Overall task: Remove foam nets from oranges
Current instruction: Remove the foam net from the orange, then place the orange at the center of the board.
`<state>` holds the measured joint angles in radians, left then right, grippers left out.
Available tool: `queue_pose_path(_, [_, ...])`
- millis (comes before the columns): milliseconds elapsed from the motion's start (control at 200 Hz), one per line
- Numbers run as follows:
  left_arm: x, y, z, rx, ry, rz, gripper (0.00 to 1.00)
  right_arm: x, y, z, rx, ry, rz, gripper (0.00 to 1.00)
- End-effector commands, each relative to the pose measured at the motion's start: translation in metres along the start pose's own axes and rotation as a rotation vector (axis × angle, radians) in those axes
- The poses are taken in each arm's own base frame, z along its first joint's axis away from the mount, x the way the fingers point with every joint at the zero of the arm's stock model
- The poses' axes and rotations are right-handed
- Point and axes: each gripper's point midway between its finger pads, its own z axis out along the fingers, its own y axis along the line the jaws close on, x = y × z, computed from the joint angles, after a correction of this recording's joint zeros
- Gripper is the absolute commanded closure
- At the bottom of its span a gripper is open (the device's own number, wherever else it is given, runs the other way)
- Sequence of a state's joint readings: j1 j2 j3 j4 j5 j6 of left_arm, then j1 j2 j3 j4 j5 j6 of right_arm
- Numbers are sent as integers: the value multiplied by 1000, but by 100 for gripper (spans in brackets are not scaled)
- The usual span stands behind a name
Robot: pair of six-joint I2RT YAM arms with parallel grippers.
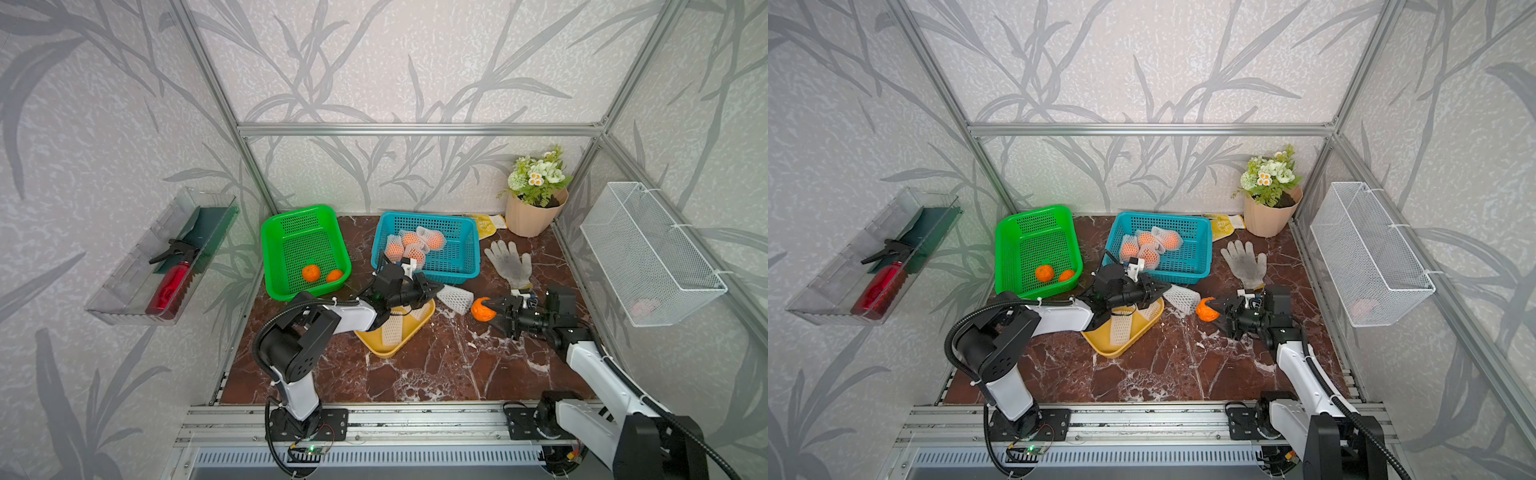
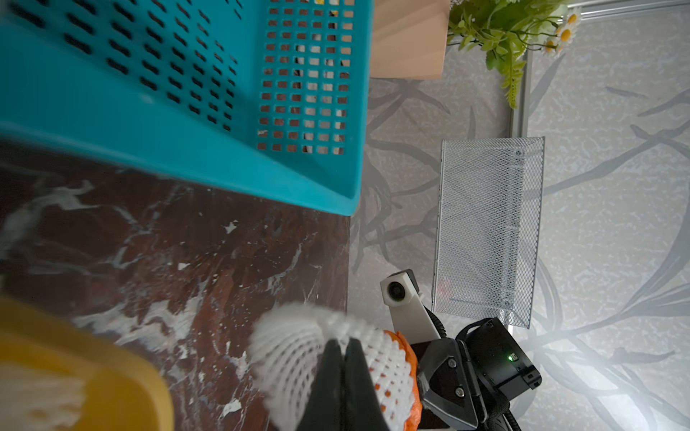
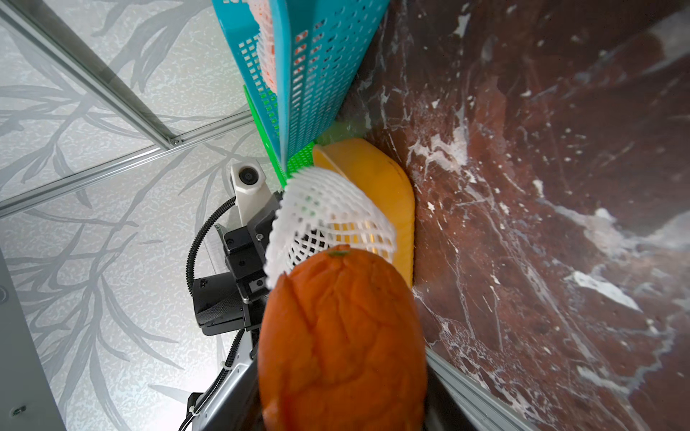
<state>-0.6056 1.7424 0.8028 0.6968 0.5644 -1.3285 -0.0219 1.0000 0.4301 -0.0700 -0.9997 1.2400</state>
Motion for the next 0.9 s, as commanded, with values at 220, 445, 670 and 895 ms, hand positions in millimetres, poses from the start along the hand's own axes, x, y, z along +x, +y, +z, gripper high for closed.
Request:
queue_pose_path(220, [-7, -24, -18, -11, 31, 93, 100, 1, -8, -1, 38, 2, -6, 56])
queue_pose_path(445, [-4, -26, -44, -151, 48, 218, 100, -8, -57, 0, 235, -29, 4, 55])
queue_pose_path(670, [3, -22, -82, -352, 79, 341, 100, -19, -81, -7, 392, -62, -47, 38])
queue_pose_path(895, [2, 10, -124, -553, 67, 402, 100, -23, -82, -14, 466, -63, -109, 13])
